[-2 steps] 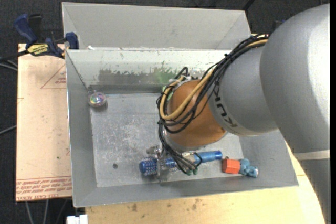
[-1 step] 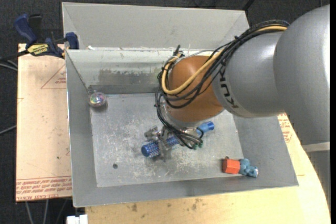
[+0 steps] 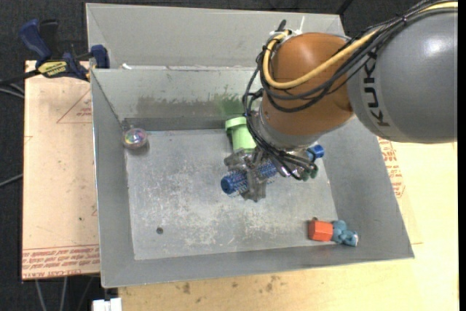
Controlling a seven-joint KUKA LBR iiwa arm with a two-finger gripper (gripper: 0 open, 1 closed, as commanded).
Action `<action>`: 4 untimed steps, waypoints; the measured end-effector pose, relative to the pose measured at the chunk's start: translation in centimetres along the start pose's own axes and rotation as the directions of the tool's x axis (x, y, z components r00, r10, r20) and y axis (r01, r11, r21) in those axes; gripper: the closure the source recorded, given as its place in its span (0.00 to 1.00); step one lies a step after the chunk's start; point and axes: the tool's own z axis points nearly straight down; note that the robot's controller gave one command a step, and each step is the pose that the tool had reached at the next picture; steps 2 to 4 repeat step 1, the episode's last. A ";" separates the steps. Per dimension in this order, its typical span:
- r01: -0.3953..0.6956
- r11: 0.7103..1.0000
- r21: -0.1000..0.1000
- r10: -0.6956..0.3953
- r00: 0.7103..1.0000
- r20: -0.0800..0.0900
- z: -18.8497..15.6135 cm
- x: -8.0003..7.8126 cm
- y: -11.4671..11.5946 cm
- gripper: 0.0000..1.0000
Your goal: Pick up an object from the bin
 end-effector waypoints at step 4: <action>0.268 0.963 -0.002 -0.268 0.963 0.001 -11.5 -3.2 1.7 1.00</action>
Offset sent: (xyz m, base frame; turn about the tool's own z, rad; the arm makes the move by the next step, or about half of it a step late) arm 0.0190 0.0271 0.1130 -0.2739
